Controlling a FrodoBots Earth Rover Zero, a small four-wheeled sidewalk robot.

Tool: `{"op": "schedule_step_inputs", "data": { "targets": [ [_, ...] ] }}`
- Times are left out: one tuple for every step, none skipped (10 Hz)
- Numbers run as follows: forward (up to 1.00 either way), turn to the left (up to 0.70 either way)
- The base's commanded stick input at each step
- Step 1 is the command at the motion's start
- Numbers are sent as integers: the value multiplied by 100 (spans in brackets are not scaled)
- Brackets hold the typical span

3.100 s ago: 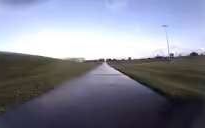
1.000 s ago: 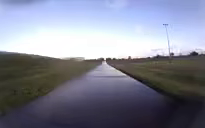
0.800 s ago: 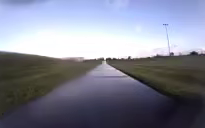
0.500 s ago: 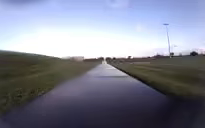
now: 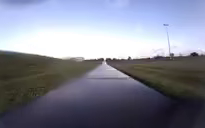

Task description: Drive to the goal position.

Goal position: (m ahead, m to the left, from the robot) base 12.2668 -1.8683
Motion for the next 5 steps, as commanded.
{"op": "schedule_step_inputs", "data": {
  "targets": [
    [45,0],
    [45,0],
    [45,0],
    [45,0],
    [45,0]
  ]
}}
